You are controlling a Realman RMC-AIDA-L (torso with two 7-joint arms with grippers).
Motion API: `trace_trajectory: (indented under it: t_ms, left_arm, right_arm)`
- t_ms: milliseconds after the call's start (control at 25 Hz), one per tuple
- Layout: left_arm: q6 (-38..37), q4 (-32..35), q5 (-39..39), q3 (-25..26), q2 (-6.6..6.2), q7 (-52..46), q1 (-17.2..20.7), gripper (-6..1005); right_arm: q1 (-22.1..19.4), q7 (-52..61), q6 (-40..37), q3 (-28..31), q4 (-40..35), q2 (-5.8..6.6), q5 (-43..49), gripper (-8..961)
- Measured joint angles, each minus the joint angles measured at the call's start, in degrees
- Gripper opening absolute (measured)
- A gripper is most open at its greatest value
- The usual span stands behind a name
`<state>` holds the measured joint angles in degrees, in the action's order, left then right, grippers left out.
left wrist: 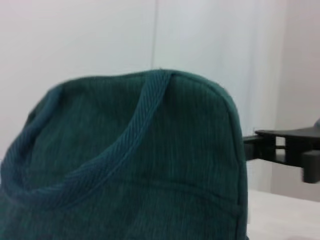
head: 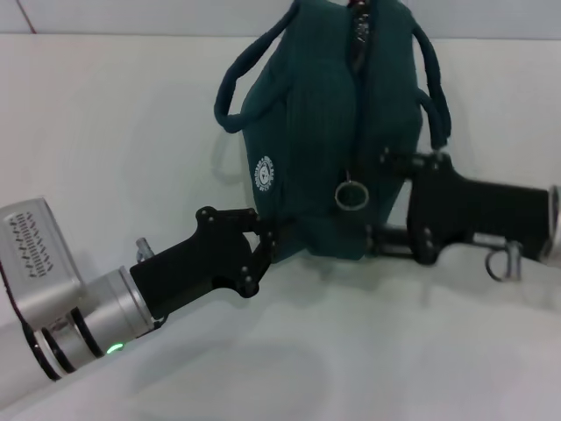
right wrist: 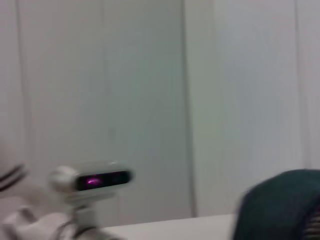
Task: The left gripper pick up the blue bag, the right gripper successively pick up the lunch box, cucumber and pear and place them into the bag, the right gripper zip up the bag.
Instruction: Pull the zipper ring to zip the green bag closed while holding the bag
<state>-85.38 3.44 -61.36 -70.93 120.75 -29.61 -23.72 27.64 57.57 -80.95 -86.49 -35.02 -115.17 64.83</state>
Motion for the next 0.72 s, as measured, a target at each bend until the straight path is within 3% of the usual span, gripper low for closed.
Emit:
trace_trajectory:
  t_ms: [240, 560, 720]
  left_arm:
    - [-0.2, 0.08, 0.0, 0.01, -0.02, 1.23, 0.06, 58]
    - [0.19, 0.04, 0.0, -0.73, -0.04, 2.19, -0.13, 56]
    - [0.22, 0.21, 0.0, -0.81, 0.01, 2.52, -0.36, 55]
  right_arm:
    - [-1.17, 1.05, -7.95, 1.08, 0.99, 2.08, 2.87, 701]
    - [-2.47, 3.13, -6.5, 4.31, 1.66, 2.26, 4.38, 701]
    - [-2.8, 3.5, -4.03, 4.95, 1.75, 1.65, 4.52, 681]
